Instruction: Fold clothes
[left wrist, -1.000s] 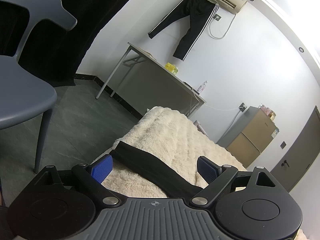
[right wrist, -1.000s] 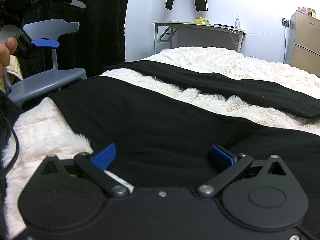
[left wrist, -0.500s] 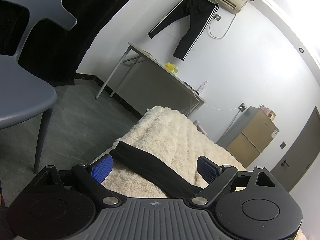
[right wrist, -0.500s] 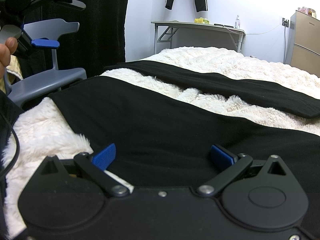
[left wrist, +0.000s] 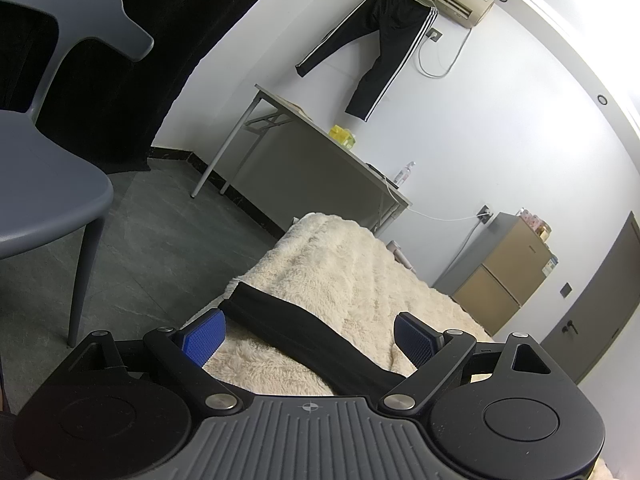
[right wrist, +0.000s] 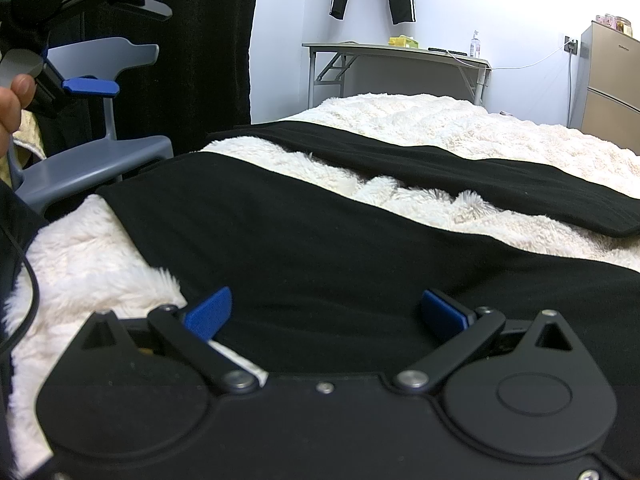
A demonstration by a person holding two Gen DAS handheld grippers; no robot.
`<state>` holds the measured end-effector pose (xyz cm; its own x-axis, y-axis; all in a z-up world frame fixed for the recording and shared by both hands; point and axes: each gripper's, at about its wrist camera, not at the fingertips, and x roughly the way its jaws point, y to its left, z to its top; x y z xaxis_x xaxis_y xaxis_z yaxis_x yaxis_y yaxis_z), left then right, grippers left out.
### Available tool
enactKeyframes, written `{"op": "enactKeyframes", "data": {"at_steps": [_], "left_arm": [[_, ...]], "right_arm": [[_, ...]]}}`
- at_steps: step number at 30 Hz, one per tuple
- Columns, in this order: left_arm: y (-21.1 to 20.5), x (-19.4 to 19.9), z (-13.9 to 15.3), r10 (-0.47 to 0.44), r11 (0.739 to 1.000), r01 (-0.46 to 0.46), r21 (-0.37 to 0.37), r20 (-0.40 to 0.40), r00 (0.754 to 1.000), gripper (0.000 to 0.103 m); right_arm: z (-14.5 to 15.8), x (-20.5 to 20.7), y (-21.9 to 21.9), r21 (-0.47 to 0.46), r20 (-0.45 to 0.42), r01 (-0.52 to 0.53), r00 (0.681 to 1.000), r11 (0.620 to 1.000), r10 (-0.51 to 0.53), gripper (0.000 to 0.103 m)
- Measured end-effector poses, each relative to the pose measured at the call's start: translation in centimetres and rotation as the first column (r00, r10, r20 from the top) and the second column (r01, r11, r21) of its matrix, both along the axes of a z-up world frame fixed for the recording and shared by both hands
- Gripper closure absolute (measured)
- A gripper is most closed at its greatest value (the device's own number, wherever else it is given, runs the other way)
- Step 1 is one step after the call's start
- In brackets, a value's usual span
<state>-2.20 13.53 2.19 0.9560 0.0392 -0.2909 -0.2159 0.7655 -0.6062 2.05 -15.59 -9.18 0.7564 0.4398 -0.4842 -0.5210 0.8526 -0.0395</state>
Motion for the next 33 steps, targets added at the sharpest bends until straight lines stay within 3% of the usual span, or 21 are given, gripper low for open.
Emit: {"op": "enactKeyframes", "data": {"at_steps": [25, 28, 33], "left_arm": [[-0.6, 0.1, 0.4, -0.011, 0.999, 0.012, 0.030, -0.013, 1.000, 0.015], [-0.9, -0.2, 0.5, -0.020, 0.999, 0.020, 0.040, -0.008, 1.000, 0.014], [-1.7, 0.9, 0.6, -0.058, 0.995, 0.062, 0.081, -0.046, 0.997, 0.014]], "right_arm": [[0.4, 0.2, -0.2, 0.011, -0.022, -0.002, 1.000, 1.000, 0.002, 0.000], [2.5, 0.4, -1.0, 0.044, -0.059, -0.026, 0.998, 0.999, 0.029, 0.000], [7.8, -0.5, -5.5, 0.070, 0.021, -0.059, 0.998, 0.996, 0.058, 0.000]]}}
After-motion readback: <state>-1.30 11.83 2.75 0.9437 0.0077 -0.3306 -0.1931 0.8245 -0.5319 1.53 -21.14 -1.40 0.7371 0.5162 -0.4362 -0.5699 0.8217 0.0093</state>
